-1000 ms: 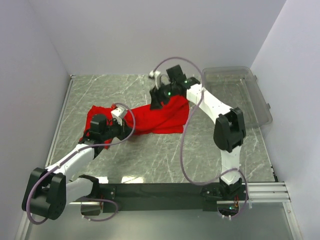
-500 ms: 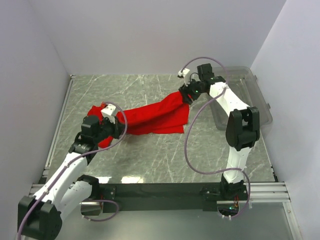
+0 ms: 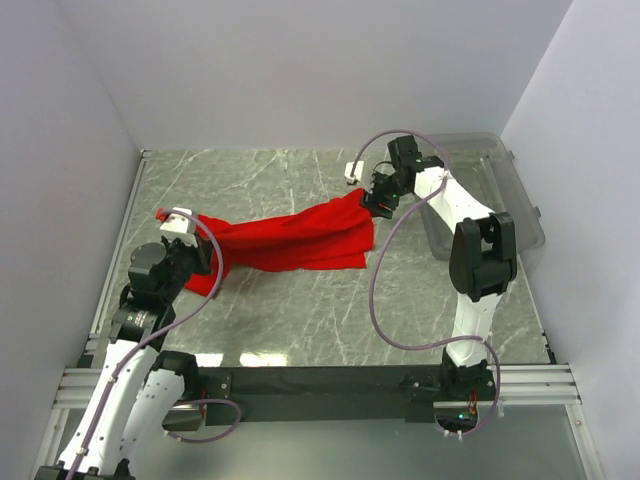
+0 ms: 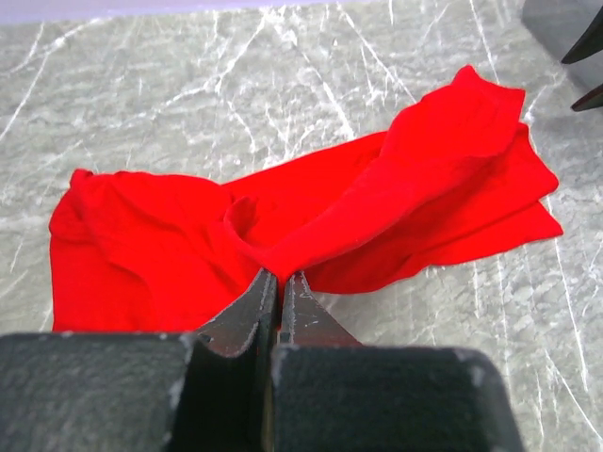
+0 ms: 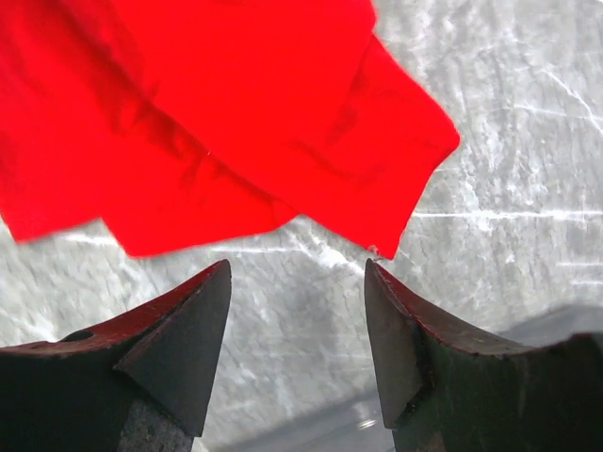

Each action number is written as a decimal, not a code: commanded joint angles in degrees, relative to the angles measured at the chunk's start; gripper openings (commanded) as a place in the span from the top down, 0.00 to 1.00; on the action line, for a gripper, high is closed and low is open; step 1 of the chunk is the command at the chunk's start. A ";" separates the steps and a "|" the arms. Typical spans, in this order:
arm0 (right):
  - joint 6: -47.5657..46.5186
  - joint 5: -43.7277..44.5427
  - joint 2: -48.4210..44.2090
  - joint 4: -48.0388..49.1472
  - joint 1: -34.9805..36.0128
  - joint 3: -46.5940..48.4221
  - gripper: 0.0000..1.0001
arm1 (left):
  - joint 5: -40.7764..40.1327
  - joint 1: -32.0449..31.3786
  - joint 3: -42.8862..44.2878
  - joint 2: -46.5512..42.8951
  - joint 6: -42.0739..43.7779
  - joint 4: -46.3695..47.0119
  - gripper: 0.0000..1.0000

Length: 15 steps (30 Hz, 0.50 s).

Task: Fold and stack the t-shirts
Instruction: Flatten the tshirt out

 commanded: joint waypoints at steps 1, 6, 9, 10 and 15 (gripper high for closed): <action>-7.61 0.84 -1.35 -3.41 -0.57 -0.27 0.35 | -0.92 0.25 2.38 0.18 -0.42 -1.86 0.99; -10.96 5.96 0.83 -0.49 -0.57 -3.89 0.34 | -0.39 0.34 3.44 0.36 -0.42 -2.30 0.99; -10.87 7.62 4.34 0.99 -0.49 -1.17 0.33 | -0.30 0.34 4.23 0.88 0.11 -2.66 0.99; -10.35 7.89 5.41 1.26 -0.40 1.10 0.33 | -0.22 0.34 4.32 1.23 0.19 -2.66 0.99; -11.48 9.82 12.96 -1.45 -0.31 8.76 0.33 | 0.31 0.42 3.88 1.85 -0.16 -1.69 0.99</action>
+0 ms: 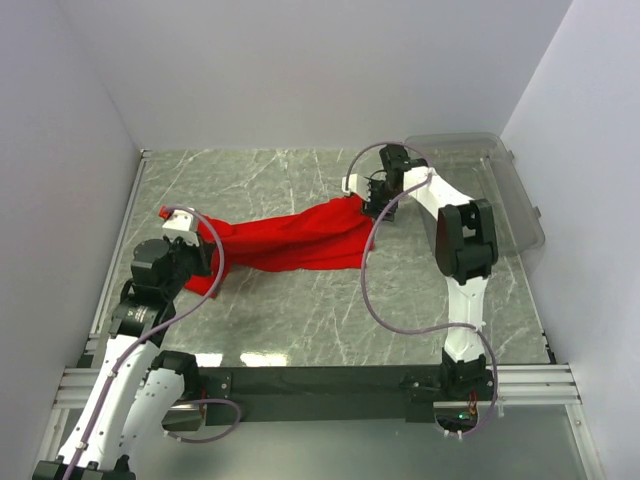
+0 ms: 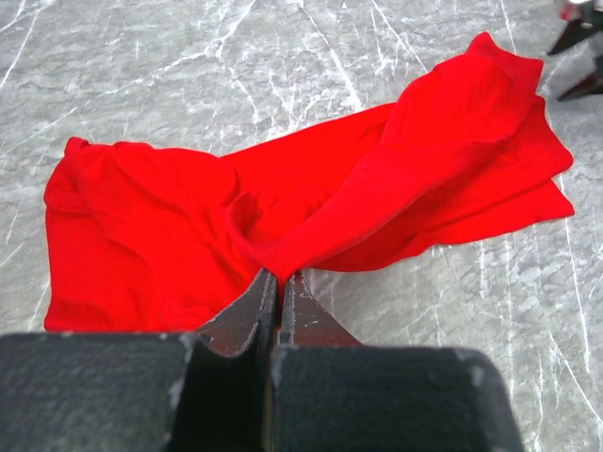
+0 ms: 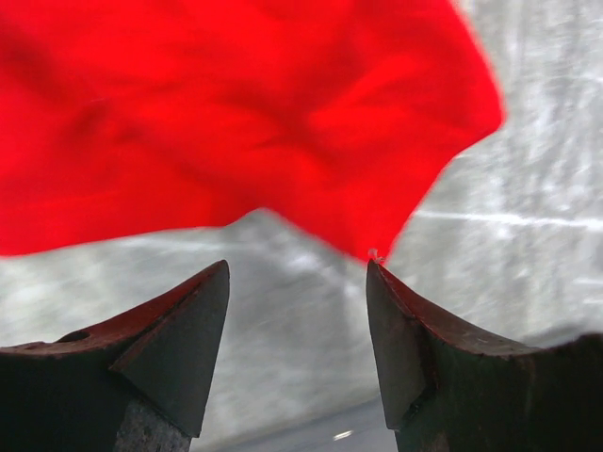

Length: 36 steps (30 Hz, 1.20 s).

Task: Fold and stack the t-shirts
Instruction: Flatten the tshirt out

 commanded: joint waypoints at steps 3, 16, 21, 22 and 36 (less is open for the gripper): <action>-2.90 2.42 5.20 -1.85 0.17 6.94 0.33 | 0.68 0.38 2.00 0.28 -0.49 2.79 0.99; 1.83 1.11 11.00 -2.20 0.26 15.53 0.89 | -1.16 1.08 1.21 4.40 -0.66 6.92 0.99; 6.84 -1.36 10.13 1.03 -0.88 18.72 1.00 | -2.30 4.06 1.82 8.36 -0.40 12.79 0.99; 9.46 -1.53 10.22 1.30 -1.58 22.20 1.00 | -2.39 4.86 2.52 10.45 -0.40 14.03 0.99; 45.68 8.22 0.91 23.97 -7.37 37.18 1.00 | 5.26 14.62 22.56 34.12 -8.66 38.82 0.99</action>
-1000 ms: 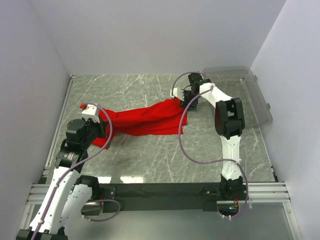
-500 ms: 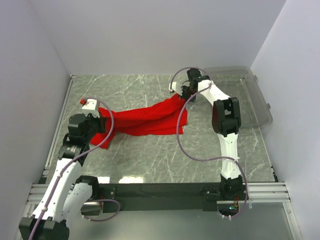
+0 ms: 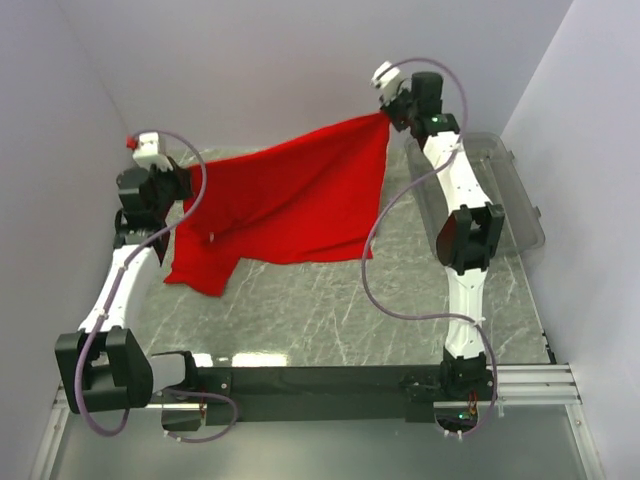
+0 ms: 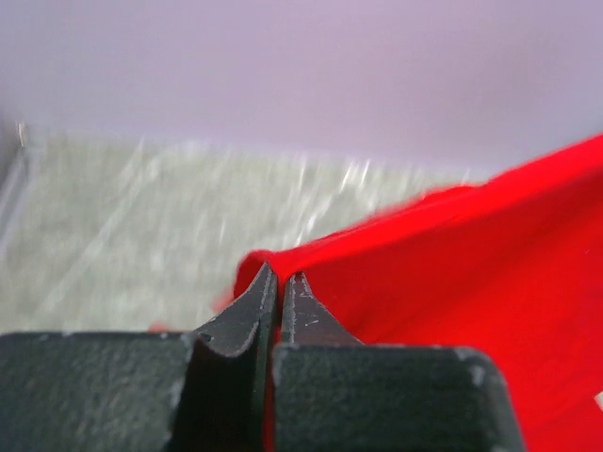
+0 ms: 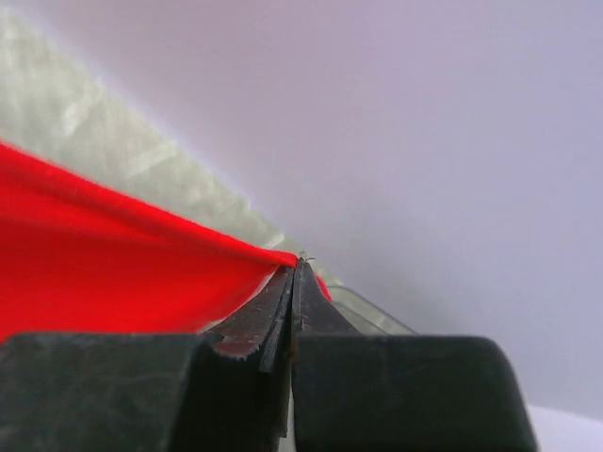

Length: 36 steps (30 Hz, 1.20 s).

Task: Fold and stack the t-shirts
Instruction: Flatten the tshirt out

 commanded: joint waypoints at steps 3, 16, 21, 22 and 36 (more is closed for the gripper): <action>19.12 -3.35 -14.15 10.83 -5.40 -6.68 1.00 | 1.93 0.35 7.54 -3.82 -2.15 12.35 0.99; -33.05 -30.82 -47.28 -31.87 -1.12 -58.45 1.00 | 5.19 0.52 -9.95 -36.52 -8.16 -20.56 0.99; -27.99 -25.19 -52.84 -25.74 3.29 -78.14 1.00 | 9.92 0.52 -16.09 -41.80 -25.59 -29.83 0.99; -26.93 -22.91 -54.41 -24.34 3.38 -79.92 1.00 | 11.06 0.52 -16.71 -42.07 -29.01 -33.32 0.99; -28.84 -9.27 -55.30 -20.63 3.55 -92.23 1.00 | 18.01 0.43 -19.19 -43.22 -34.85 -62.15 0.99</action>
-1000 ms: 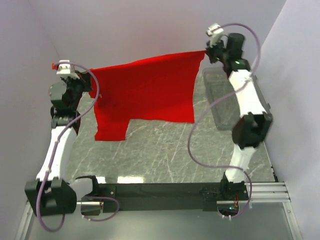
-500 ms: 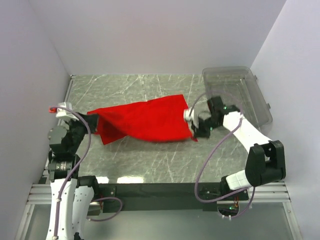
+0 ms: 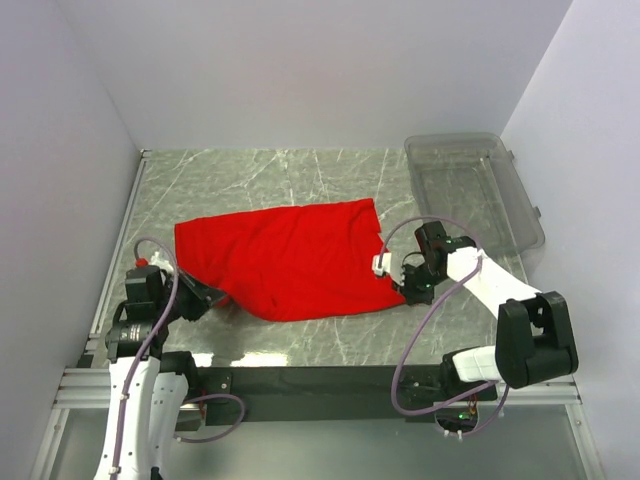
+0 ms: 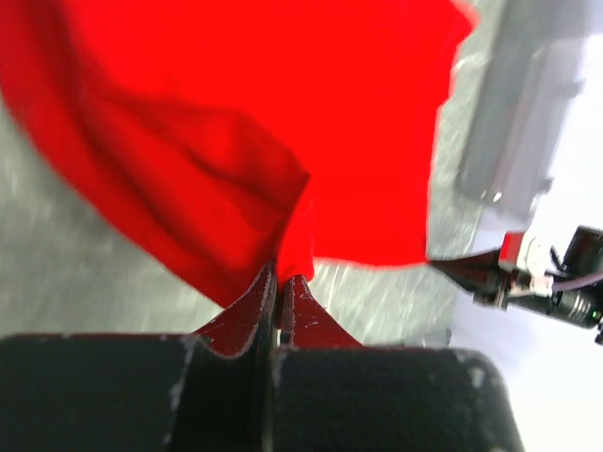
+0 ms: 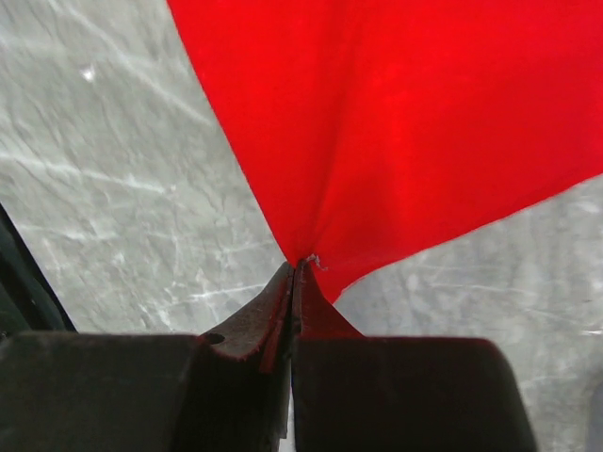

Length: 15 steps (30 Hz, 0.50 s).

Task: Fold and stack the t-shirts
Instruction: Flatten the tshirt out

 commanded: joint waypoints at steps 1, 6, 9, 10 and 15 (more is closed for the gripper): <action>-2.92 3.69 -2.32 -0.02 -0.01 -2.03 1.00 | 3.74 0.22 2.76 0.89 0.28 -10.90 0.99; -2.75 3.09 -3.64 -0.73 -0.53 -2.92 1.00 | 4.63 0.22 3.99 0.89 3.97 -18.64 0.99; -3.80 2.64 -4.70 -3.36 -2.12 -2.13 1.00 | 5.33 0.13 5.31 1.94 6.42 -24.17 0.99; -4.50 2.99 -5.31 -5.11 -2.64 -2.13 1.00 | 4.55 0.13 5.92 2.21 7.31 -28.89 0.99; -6.97 5.02 -6.55 -5.83 -4.05 -4.76 1.00 | 3.30 -0.13 7.96 1.43 8.92 -35.88 0.99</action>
